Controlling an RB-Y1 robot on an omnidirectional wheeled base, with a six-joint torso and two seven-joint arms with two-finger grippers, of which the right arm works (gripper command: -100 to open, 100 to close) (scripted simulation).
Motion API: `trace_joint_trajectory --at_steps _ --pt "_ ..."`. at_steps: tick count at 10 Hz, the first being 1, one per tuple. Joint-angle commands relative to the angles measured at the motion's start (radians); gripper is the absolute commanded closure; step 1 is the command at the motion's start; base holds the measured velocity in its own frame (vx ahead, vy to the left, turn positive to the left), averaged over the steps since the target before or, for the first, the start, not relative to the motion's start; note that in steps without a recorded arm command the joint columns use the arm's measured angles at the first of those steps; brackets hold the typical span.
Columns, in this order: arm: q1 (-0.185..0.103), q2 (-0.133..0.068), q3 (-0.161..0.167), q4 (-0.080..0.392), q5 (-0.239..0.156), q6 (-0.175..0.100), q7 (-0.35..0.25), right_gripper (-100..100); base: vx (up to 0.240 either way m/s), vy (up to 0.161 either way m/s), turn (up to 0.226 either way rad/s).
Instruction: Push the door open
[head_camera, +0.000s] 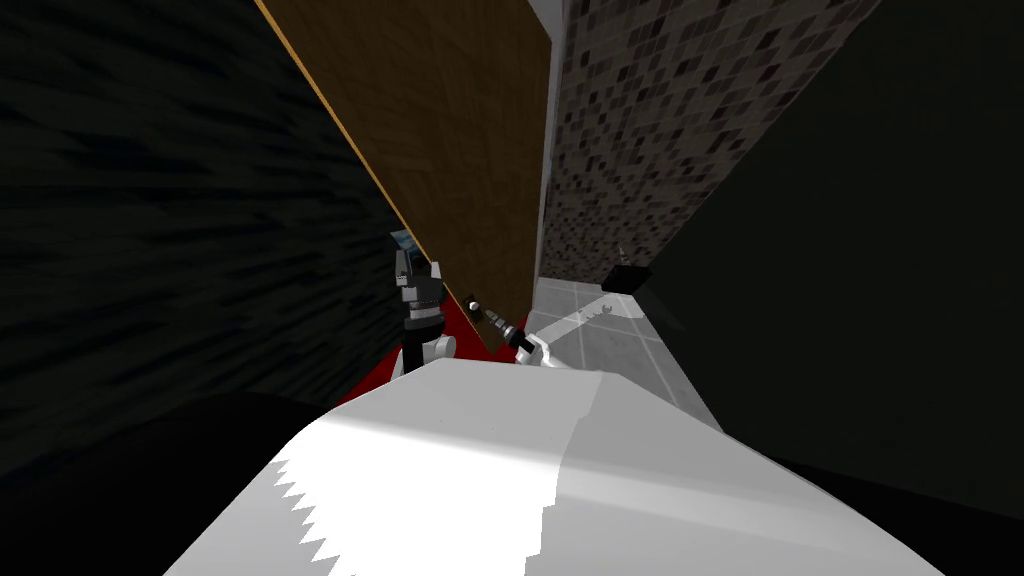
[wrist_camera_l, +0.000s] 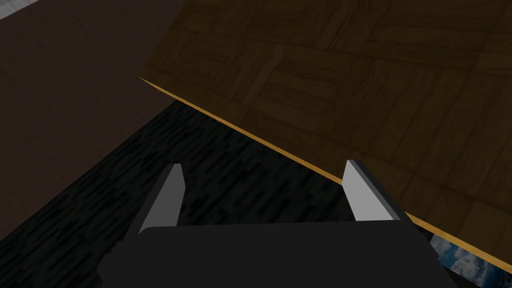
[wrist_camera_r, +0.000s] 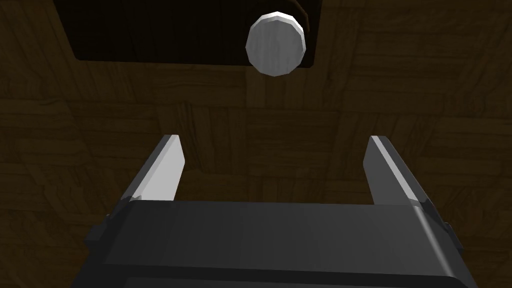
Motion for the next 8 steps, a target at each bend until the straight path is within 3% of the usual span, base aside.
trace_joint_trajectory --at_steps 1,4,6,7,8 --pt "-0.004 -0.008 -0.006 0.0 0.0 0.008 0.002 -100 0.066 0.133 0.017" --pt "-0.014 0.006 -0.017 0.006 0.001 0.019 0.005 -100 0.121 0.168 0.021" --pt "-0.022 0.04 -0.025 0.01 0.001 0.027 0.007 -100 0.099 0.179 0.018" --pt "-0.025 0.03 -0.023 0.017 0.0 0.021 0.004 -100 0.037 0.067 -0.002" --pt "-0.025 0.03 -0.023 0.017 0.0 0.021 0.004 100 -0.005 -0.007 -0.003"
